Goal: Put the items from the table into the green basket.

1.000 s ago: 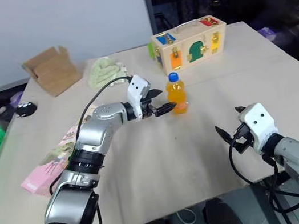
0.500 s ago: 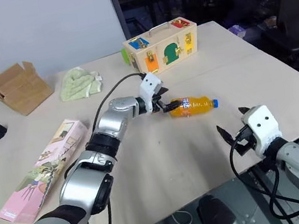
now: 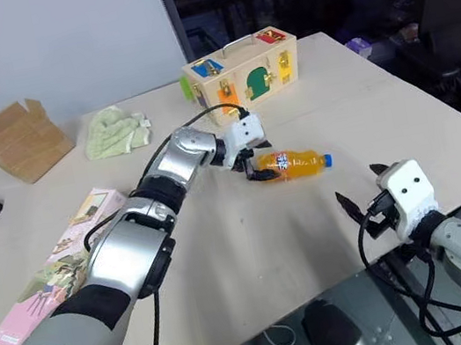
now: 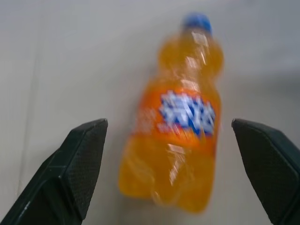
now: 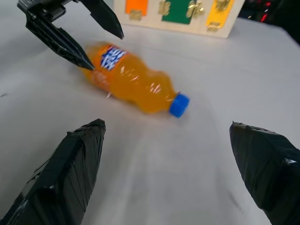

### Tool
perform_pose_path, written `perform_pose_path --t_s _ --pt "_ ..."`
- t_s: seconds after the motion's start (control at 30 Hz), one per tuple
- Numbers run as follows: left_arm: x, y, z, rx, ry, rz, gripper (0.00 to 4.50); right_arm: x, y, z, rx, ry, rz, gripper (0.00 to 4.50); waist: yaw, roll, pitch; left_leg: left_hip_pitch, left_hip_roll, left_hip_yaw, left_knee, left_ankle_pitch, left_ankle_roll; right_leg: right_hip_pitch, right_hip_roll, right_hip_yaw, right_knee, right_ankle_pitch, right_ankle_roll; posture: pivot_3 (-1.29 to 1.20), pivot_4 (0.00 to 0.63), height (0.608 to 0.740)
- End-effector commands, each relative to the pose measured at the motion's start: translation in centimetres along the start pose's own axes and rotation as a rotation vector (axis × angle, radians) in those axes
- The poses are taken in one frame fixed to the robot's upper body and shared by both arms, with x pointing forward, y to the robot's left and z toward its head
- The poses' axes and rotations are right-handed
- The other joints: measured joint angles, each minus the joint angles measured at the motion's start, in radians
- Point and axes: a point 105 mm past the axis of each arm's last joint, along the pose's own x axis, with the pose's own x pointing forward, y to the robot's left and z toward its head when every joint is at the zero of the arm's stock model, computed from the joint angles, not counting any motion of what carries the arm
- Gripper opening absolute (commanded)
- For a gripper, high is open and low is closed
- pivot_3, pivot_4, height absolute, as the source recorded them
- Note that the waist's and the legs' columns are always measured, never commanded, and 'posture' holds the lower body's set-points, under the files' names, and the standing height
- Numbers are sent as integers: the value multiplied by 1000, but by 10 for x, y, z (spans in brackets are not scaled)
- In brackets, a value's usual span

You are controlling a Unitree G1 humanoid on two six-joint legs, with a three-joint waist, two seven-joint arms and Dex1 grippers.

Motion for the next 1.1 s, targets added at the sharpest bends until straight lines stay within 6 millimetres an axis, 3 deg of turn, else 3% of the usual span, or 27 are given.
perform_pose_path --t_s 0.03,0.17,0.3,0.4,0.57,0.67,0.83,0.93,1.0,1.1 --pt "6 2 8 102 85 -10 4435 -16 3 5 -34 18 45 4500 -3 0 0 -1 -1 -1 0 0 0 0 0 0 0 -1 1 -403 0 740" --pt "14 4 10 112 123 24 4435 -26 -3 4 -33 41 20 4500 -32 -1 0 -3 -2 -2 1 -1 1 0 -1 1 -1 -1 3 -434 0 740" --pt "17 2 16 102 109 7 4435 -26 -8 11 -49 9 -22 4500 -67 -1 1 -4 -2 -4 1 -1 1 0 -2 0 -1 -2 3 -450 0 740" --pt "20 1 9 114 154 16 4435 -24 -13 16 -66 -16 -55 4500 -93 -1 1 -3 -2 -4 1 -1 1 0 -2 0 0 -2 3 -454 0 740" --pt "19 -1 -4 149 216 6 3071 -19 -12 24 -79 -45 -38 4500 -122 -3 0 1 -3 -4 1 -1 1 5 -3 -1 0 -2 3 -438 0 740" --pt "15 0 -6 133 206 8 3027 -16 -12 29 -82 -68 -26 4500 -127 -6 2 5 -3 -4 1 -1 1 9 -3 -1 0 -1 3 -430 0 740" --pt "-8 17 -2 28 98 90 3027 -6 -5 41 -116 -128 36 4500 -146 -8 2 4 -3 -3 1 -1 1 8 -4 0 0 -1 4 -430 0 740" --pt "-41 33 0 -63 -33 172 3027 4 1 51 -129 -176 82 4500 -152 -9 4 4 -2 -4 0 -1 1 5 -4 0 2 -1 4 -321 0 740" --pt "-65 39 -2 -136 -129 236 3027 13 5 58 -130 -209 122 4500 -128 -9 4 1 -2 -6 0 -1 1 2 -4 0 4 -1 4 -285 0 740" --pt "-97 31 -7 -240 -230 345 3027 26 9 64 -118 -230 187 4500 -99 -7 4 2 -1 -7 -2 -1 1 2 -3 0 4 -1 4 -205 0 740"
